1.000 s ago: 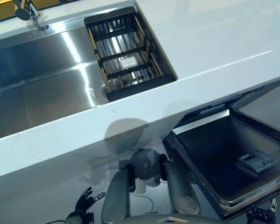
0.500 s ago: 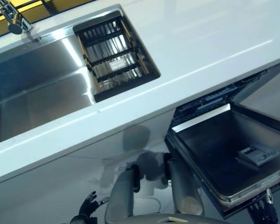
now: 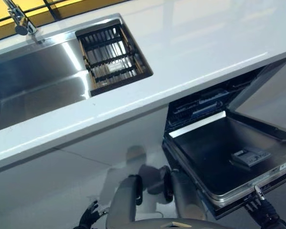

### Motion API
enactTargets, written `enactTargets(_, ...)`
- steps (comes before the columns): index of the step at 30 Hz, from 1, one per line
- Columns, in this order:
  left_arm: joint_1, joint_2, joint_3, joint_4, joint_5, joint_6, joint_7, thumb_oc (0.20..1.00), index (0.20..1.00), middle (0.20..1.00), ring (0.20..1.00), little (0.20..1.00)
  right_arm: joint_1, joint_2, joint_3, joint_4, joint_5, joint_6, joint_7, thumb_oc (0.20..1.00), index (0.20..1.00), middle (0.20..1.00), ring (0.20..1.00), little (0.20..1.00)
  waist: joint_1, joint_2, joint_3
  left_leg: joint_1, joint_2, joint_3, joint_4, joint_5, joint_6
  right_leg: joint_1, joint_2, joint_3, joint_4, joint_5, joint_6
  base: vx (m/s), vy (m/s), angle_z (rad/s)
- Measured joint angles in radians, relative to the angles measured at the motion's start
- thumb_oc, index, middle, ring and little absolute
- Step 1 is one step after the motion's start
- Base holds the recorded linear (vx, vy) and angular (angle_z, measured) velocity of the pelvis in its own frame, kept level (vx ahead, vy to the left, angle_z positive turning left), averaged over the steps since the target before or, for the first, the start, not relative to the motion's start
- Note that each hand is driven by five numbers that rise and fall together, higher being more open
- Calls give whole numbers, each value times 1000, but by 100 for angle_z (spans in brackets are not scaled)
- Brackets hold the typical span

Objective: Pick up plates and place into dishwasher.

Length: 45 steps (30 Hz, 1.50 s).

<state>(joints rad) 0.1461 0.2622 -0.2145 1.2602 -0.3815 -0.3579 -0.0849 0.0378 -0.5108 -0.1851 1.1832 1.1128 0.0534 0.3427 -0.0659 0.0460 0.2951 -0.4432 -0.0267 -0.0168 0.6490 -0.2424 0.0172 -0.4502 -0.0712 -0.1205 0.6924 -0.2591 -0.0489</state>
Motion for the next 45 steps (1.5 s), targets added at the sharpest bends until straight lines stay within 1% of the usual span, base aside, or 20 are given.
enactTargets(4, 5, 5, 1, -29, 15, 13, 8, 1000, 1000, 1000, 1000, 1000, 3, 37, 7, -103, 0, 11, -111, 1000, 1000, 1000, 1000, 1000, 4, -10, 0, -2, 2, -42, -51, 24, -13, 10, 35, 16, -34, 20, 4, 89, 2, 7)
enactTargets(6, 2, 6, 0, -37, 16, 27, 16, 1000, 1000, 1000, 1000, 1000, 0, 51, 17, -120, 0, 12, -160, 1000, 1000, 1000, 1000, 1000, 5, -20, 3, -4, -4, -17, 35, 28, -1, 28, 6, -29, -74, 45, -6, 83, -3, 19)
enactTargets(8, 15, -11, 0, -33, 16, 45, 21, 1000, 1000, 1000, 1000, 1000, -3, 49, 40, -173, 0, 23, -224, 1000, 1000, 1000, 1000, 1000, 9, -10, -3, 42, 0, 17, 89, -3, 25, 47, 2, -59, -85, 63, -11, 69, -4, -27)
enactTargets(9, 16, -17, 1, -30, 17, 50, 25, 1000, 1000, 1000, 1000, 1000, -7, 52, 41, -196, 0, 25, -247, 1000, 1000, 1000, 1000, 1000, 13, 10, -6, 62, 7, -18, 29, -36, 0, 40, 31, -52, -58, 64, 4, 75, -9, -33)
enactTargets(10, 13, -10, 1, -45, 17, 48, 30, 1000, 1000, 1000, 1000, 1000, -12, 60, 44, -215, 0, 28, -270, 1000, 1000, 1000, 1000, 1000, 26, -7, -10, 53, -4, -20, 24, -31, 10, 9, 39, 6, 51, 30, 0, 80, -17, -7)
enactTargets(12, 8, 9, -1, -63, 18, 51, 37, 1000, 1000, 1000, 1000, 1000, -33, 59, 49, -236, -1, 53, -333, 1000, 1000, 1000, 1000, 1000, 33, -29, -12, 28, -44, -53, -4, -9, 16, 75, 38, 63, 1, -53, 33, 53, -27, 20)
enactTargets(14, 10, 8, -1, -62, 18, 67, 42, 1000, 1000, 1000, 1000, 1000, -74, 67, 77, -236, -1, 62, -380, 1000, 1000, 1000, 1000, 1000, 30, -32, -8, 33, -26, -37, -10, 1, 27, 97, 12, -12, -74, 15, 17, 42, -17, 10)
enactTargets(16, 12, 6, -2, -63, 19, 76, 45, 1000, 1000, 1000, 1000, 1000, -83, 68, 87, -247, 4, 69, -390, 1000, 1000, 1000, 1000, 1000, 42, -36, -9, 50, -25, -58, -36, 37, -8, 108, 25, -24, -66, 13, 18, 57, -10, 4)
enactTargets(19, -2, 19, 0, -79, 20, 86, 46, 1000, 1000, 1000, 1000, 1000, -96, 73, 104, -256, 20, 68, -415, 1000, 1000, 1000, 1000, 1000, 54, -67, -8, 49, -53, -73, -110, 41, -5, 107, 46, 27, -121, 20, 17, 52, 0, 36)
enactTargets(21, -4, 21, 0, -72, 20, 92, 46, 1000, 1000, 1000, 1000, 1000, -117, 69, 106, -272, 21, 71, -427, 1000, 1000, 1000, 1000, 1000, 56, -86, 1, 47, -49, -34, -8, 42, 14, 112, 7, -12, -166, 76, 8, 49, -8, 13)
enactTargets(23, 10, 17, 1, -64, 29, 106, 45, 1000, 1000, 1000, 1000, 1000, -124, 71, 104, -333, 39, 67, -428, 1000, 1000, 1000, 1000, 1000, 59, -56, 11, 91, -16, -74, -45, 6, -4, 116, 36, -28, -146, 88, 20, 36, -25, -20)
enactTargets(25, 4, 31, 2, -89, 38, 104, 45, 1000, 1000, 1000, 1000, 1000, -144, 75, 100, -346, 63, 68, -446, 1000, 1000, 1000, 1000, 1000, 65, -75, 11, 75, -40, -79, -57, 15, 5, 134, 53, 48, -94, 17, 31, 21, -34, 19)
enactTargets(28, -4, 31, 1, -97, 45, 109, 42, 1000, 1000, 1000, 1000, 1000, -196, 63, 106, -350, 59, 72, -474, 1000, 1000, 1000, 1000, 1000, 65, -78, 16, 83, -41, -73, -106, 29, 25, 161, 30, -3, -205, 85, 22, 28, -33, 20)
enactTargets(31, -3, 38, 1, -104, 52, 109, 41, 1000, 1000, 1000, 1000, 1000, -227, 57, 109, -353, 60, 78, -504, 1000, 1000, 1000, 1000, 1000, 98, -69, 20, 83, -33, -106, -123, 62, -6, 170, 56, -2, -185, 83, 24, 27, -42, 1)
enactTargets(34, -28, 64, 2, -96, 54, 119, 40, 1000, 1000, 1000, 1000, 1000, -280, 51, 108, -338, 60, 82, -535, 1000, 1000, 1000, 1000, 1000, 108, -116, 35, 74, -41, -93, -120, 71, 13, 200, 42, -10, -245, 90, 9, 21, -39, 36)
enactTargets(36, -10, 62, 2, -95, 54, 127, 40, 1000, 1000, 1000, 1000, 1000, -336, 32, 110, -322, 78, 96, -533, 1000, 1000, 1000, 1000, 1000, 117, -88, 37, 104, -6, -98, -104, 46, 1, 204, 47, -60, -245, 104, 16, 5, -39, -11)
enactTargets(37, -20, 67, 2, -92, 54, 130, 39, 1000, 1000, 1000, 1000, 1000, -353, 25, 108, -320, 88, 93, -528, 1000, 1000, 1000, 1000, 1000, 131, -80, 50, 101, -14, -112, -114, 79, -15, 197, 56, -39, -217, 106, 20, -10, -43, 6)
enactTargets(39, -24, 84, 2, -108, 54, 116, 38, 1000, 1000, 1000, 1000, 1000, -403, 10, 99, -271, 101, 91, -528, 1000, 1000, 1000, 1000, 1000, 141, -98, 43, 87, -41, -128, -157, 81, -13, 208, 63, 9, -213, 59, 22, -26, -38, 49)
enactTargets(42, -36, 100, 3, -94, 54, 125, 36, 1000, 1000, 1000, 1000, 1000, -517, -25, 96, -218, 115, 89, -521, 1000, 1000, 1000, 1000, 1000, 142, -102, 55, 82, -34, -105, -121, 83, -8, 212, 35, -59, -321, 131, 20, -27, -39, 32)
enactTargets(45, -44, 113, 3, -102, 54, 122, 34, 1000, 1000, 1000, 1000, 1000, -563, -58, 96, -207, 117, 79, -516, 1000, 1000, 1000, 1000, 1000, 172, -99, 68, 102, -32, -143, -181, 97, -10, 210, 54, -46, -307, 134, 24, -6, -31, 31)
